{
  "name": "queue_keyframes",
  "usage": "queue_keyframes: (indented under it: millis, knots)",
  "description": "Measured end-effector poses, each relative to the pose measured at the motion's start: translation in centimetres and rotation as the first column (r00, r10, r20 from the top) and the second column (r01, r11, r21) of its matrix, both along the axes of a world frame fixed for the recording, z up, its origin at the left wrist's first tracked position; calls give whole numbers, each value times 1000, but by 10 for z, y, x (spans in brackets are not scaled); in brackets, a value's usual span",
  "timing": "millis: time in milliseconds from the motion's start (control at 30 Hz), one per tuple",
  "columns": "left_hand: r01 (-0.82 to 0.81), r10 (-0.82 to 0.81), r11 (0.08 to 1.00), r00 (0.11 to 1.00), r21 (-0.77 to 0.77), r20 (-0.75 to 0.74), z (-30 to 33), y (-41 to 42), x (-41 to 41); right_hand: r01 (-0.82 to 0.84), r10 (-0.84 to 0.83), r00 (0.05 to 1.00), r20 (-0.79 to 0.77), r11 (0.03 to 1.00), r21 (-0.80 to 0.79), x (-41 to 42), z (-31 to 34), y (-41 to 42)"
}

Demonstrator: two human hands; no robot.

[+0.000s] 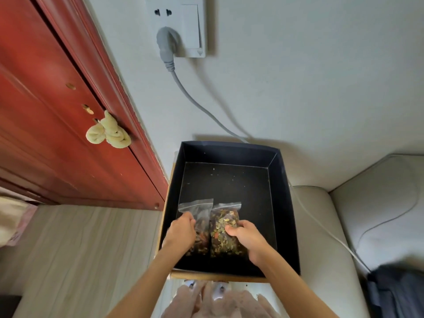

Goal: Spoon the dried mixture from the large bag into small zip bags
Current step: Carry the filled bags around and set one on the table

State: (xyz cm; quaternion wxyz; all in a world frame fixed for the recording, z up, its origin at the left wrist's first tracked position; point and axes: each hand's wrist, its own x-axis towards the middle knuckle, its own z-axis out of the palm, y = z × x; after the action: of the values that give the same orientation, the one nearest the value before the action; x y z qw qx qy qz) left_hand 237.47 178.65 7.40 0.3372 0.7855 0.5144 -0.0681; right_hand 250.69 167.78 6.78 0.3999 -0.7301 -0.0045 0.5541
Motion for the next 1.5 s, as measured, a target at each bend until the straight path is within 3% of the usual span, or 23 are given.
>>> queue_keyframes:
  millis: [133, 333, 533, 667, 767, 867, 967, 1167, 1367, 1500]
  knots:
    - [-71, 73, 996, 997, -48, 31, -4, 4, 5, 10, -10, 1000, 4, 1000, -28, -4, -7, 3]
    - [-116, 117, 985, 993, -125, 1, -9, 0, 3, -171, 217, 908, 358, 973, -156, -4, -8, -1]
    - [-14, 14, 996, 1000, -83, 6, 17, 4, 1, -204, 243, 892, 382, 969, -141, 10, 0, -11]
    - [-55, 66, 997, 955, -46, 290, 47, -5, -12, -136, 114, 892, 438, 991, 19, 24, 11, -21]
    - [-177, 245, 968, 819, -177, 519, 66, -20, -33, -58, -4, 951, 309, 980, 189, 33, 26, -22]
    - [-377, 398, 910, 683, -170, 613, 67, -46, -65, -108, 33, 956, 292, 963, 246, 34, 33, -24]
    - [-591, 535, 792, 549, -155, 642, 55, -83, -97, -275, 152, 913, 380, 915, 295, 26, 39, -27]
    - [-880, 761, 407, 179, -244, 623, 29, -193, -138, -650, 456, 748, 482, 651, 392, -5, 58, -33]
    - [-953, 815, 39, -144, -302, 561, 13, -305, -154, -847, 738, 516, 435, 366, 385, -62, 64, -39]
    - [-922, 788, -197, -352, -334, 506, -2, -364, -161, -912, 859, 367, 356, 257, 320, -103, 47, -51]
